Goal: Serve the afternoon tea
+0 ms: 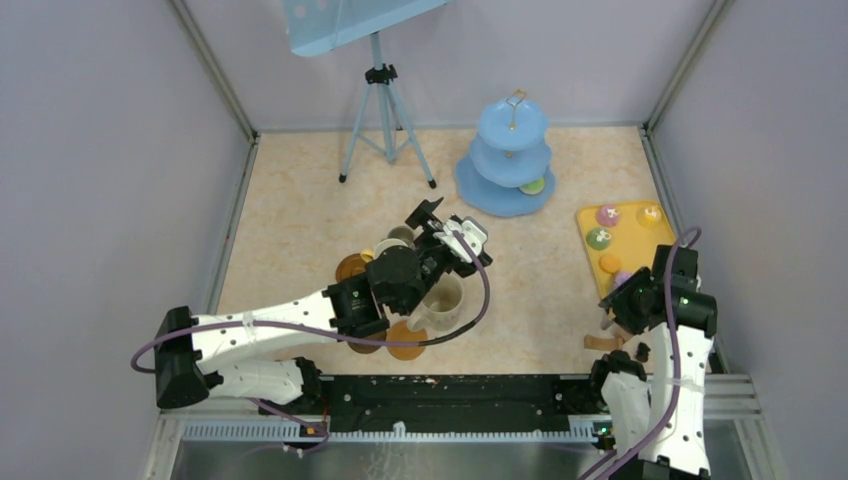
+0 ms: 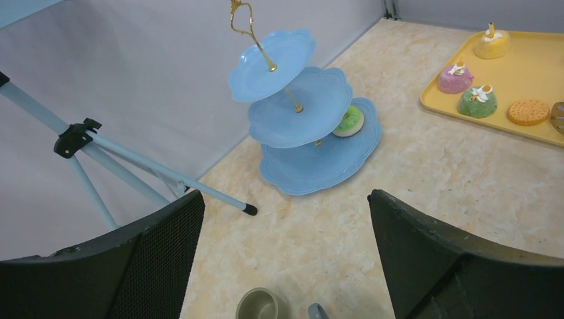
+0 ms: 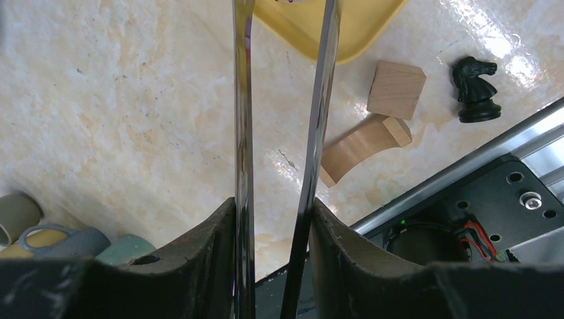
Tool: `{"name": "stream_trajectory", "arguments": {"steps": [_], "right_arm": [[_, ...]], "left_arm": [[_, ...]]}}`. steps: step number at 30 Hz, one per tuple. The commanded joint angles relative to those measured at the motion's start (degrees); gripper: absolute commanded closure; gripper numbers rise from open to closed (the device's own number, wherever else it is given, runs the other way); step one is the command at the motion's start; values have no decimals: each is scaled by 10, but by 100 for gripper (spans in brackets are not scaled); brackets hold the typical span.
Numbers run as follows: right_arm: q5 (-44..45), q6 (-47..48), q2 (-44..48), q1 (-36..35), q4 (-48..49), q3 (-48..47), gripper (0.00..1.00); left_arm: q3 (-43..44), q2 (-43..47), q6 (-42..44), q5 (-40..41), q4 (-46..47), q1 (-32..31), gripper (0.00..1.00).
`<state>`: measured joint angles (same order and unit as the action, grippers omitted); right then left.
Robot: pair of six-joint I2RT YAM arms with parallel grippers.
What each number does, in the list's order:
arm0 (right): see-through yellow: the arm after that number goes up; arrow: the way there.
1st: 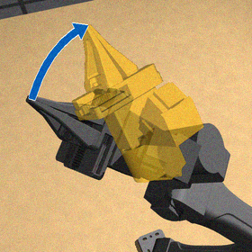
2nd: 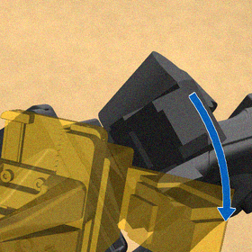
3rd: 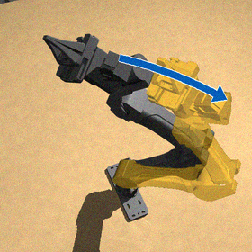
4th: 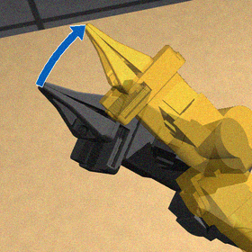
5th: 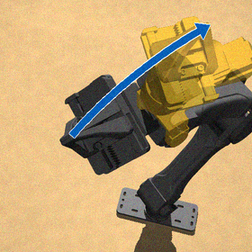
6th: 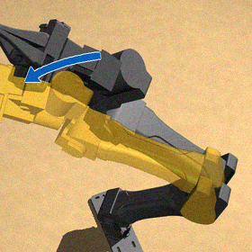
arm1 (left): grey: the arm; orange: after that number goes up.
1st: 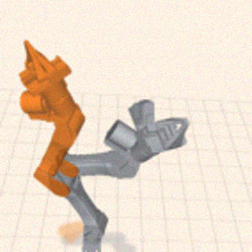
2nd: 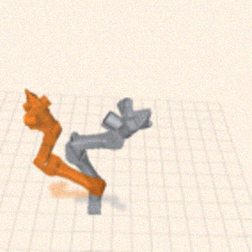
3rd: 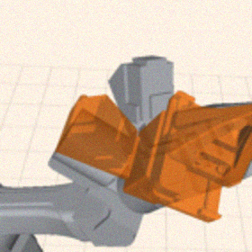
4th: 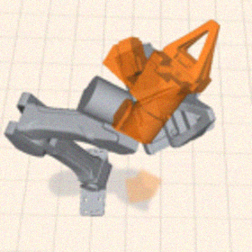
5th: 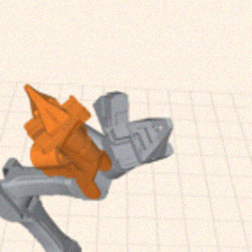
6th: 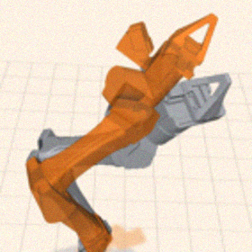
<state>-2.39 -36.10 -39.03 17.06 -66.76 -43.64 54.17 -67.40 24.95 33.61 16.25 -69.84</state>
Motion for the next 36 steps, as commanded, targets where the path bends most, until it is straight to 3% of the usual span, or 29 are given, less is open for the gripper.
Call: {"name": "stream_trajectory", "arguments": {"steps": [1, 10, 15, 21, 28, 36], "right_arm": [[9, 19, 18, 4, -16, -44, 79], [-13, 85, 7, 4, -15, -120, 84], [-183, 116, -17, 3, 81, -119, 87], [-318, 52, -64, -19, 243, -74, 88], [-232, -13, -133, -202, 342, -35, 89], [-197, -61, -218, -320, 484, -21, 89]], "left_arm": [[14, -3, -9, -5, 10, 1, 1], [20, 4, -10, 0, 4, 3, 1], [22, 12, -9, 4, 4, 6, 1], [28, 18, -28, -5, -7, 9, 1], [30, 15, -32, -6, -10, 15, 1], [33, 8, -41, -11, -16, 21, 1]]}}
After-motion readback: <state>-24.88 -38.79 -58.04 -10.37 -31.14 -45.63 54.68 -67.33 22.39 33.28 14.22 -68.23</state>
